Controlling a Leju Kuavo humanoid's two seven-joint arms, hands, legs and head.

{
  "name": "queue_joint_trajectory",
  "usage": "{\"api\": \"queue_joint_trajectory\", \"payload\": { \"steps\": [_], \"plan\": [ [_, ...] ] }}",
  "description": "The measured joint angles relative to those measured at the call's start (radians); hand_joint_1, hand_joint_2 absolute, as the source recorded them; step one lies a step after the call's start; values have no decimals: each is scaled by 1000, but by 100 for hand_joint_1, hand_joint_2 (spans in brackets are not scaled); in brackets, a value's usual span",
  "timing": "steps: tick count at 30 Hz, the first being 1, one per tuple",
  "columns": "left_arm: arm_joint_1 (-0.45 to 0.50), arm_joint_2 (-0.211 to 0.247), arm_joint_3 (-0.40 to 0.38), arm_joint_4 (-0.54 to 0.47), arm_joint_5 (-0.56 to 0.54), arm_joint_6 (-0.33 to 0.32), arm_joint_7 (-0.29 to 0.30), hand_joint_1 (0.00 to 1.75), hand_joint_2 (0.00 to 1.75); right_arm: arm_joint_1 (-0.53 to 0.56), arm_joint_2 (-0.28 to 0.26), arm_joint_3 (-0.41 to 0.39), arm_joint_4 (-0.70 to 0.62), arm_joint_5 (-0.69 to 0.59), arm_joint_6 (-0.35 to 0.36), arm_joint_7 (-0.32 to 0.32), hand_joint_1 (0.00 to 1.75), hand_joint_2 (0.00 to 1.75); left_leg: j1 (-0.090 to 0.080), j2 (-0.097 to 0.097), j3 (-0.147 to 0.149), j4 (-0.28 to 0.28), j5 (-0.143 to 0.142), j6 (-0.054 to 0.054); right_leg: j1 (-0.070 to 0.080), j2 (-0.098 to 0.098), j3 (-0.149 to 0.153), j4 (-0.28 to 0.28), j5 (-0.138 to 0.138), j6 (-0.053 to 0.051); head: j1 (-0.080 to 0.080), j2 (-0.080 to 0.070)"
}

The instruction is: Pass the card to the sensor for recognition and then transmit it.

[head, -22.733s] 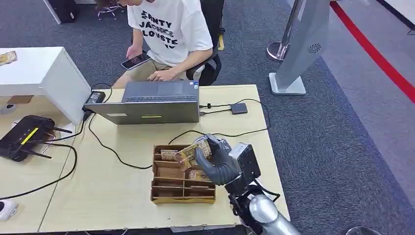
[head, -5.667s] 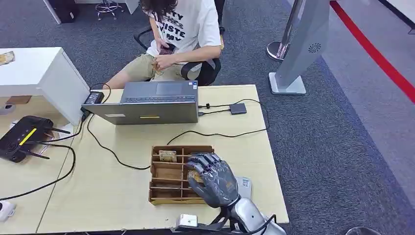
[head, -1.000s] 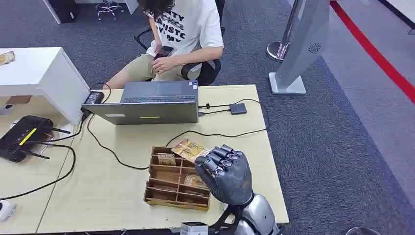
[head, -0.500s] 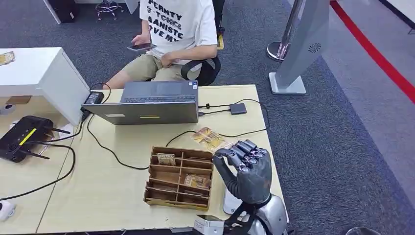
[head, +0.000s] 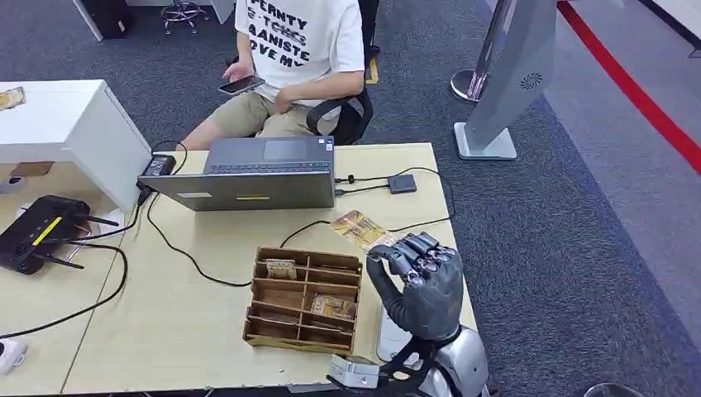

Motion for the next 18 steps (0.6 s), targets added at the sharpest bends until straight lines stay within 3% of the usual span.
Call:
{"api": "queue_joint_trajectory", "payload": {
  "steps": [4,10,15,18],
  "plan": [
    [0,0,-5,0,-6,-1,3,0,0,-15,0,-1,0,14,0,19,175,175,0,0,0,0,0,0,0,0,0,0,0,0,0,0],
    [-1,3,-24,0,-31,-10,3,0,0,-114,-1,0,31,98,0,146,175,175,0,0,0,0,0,0,0,0,0,0,0,0,0,0],
    [-1,5,-31,0,-35,-12,4,0,0,-170,-1,3,57,117,0,175,175,175,0,0,0,0,1,0,0,0,0,0,0,0,0,0],
    [-1,6,-42,0,-45,-16,6,0,0,-203,-7,13,80,154,0,231,175,175,0,0,0,0,0,0,0,0,0,0,0,0,0,0]
  ]
}}
